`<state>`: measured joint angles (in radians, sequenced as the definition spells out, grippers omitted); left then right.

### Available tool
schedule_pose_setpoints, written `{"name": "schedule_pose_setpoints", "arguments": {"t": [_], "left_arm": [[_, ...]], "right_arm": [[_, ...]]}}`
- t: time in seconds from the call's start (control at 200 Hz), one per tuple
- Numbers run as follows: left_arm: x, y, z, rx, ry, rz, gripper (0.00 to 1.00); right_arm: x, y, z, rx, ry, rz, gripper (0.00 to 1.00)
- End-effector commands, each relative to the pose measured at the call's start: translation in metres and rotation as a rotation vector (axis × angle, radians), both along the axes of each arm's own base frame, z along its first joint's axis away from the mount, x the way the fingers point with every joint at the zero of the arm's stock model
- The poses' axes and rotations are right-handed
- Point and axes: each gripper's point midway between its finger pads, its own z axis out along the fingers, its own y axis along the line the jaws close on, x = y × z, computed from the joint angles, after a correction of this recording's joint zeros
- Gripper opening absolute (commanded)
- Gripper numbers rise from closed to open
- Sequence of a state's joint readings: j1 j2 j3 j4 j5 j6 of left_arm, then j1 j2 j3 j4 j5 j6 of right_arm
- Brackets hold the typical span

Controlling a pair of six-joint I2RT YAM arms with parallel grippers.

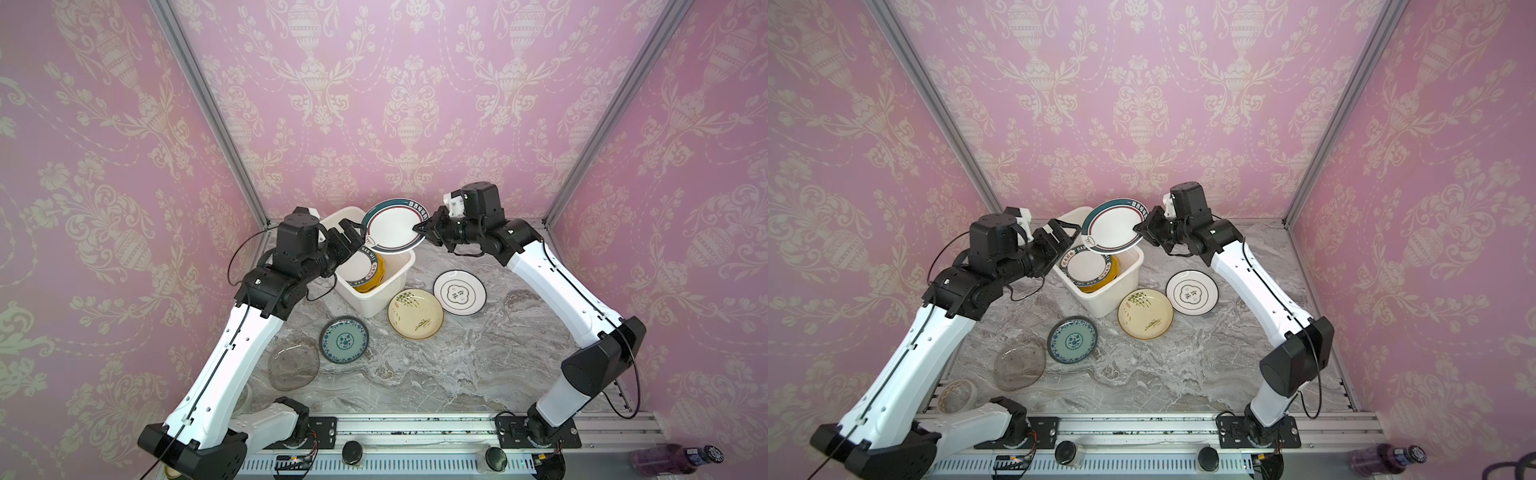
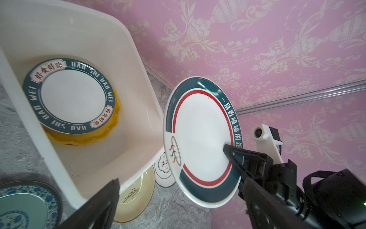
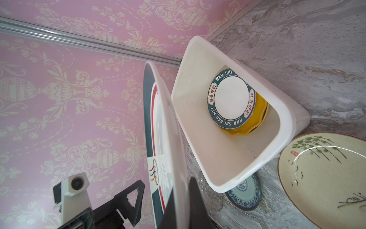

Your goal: Place the plates into the plastic bin on the countertop

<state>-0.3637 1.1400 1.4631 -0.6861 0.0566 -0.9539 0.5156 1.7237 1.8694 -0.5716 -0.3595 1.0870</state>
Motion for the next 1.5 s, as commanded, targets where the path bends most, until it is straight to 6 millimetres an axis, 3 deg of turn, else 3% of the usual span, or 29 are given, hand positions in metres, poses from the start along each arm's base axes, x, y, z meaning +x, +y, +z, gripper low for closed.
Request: {"name": "schedule_pose_setpoints", "arguments": {"t": [0.0, 0.2, 0.33, 0.56, 1.036, 1.491], "left_arm": [[-0.015, 0.053, 0.003, 0.247, -0.017, 0.166, 0.99], [-0.031, 0.083, 0.017, 0.445, -0.059, 0.213, 0.99], [-0.036, 0.087, 0.015, 0.496, -0.065, 0.204, 0.99], [-0.039, 0.086, 0.008, 0.531, -0.062, 0.168, 0.99], [-0.032, 0.08, -0.002, 0.578, -0.047, 0.12, 0.99], [-0.025, 0.076, -0.012, 0.592, -0.034, 0.099, 0.99]], "right_arm": [[0.005, 0.013, -0.008, -0.064, 0.045, -0.076, 0.0], [0.015, 0.06, -0.048, -0.149, 0.176, -0.169, 0.0], [0.024, 0.084, -0.075, -0.161, 0.236, -0.232, 0.0], [0.052, 0.106, -0.11, -0.082, 0.288, -0.361, 0.0], [0.071, 0.121, -0.17, -0.101, 0.341, -0.424, 0.0], [0.074, 0.125, -0.202, -0.137, 0.362, -0.432, 0.0]]}}
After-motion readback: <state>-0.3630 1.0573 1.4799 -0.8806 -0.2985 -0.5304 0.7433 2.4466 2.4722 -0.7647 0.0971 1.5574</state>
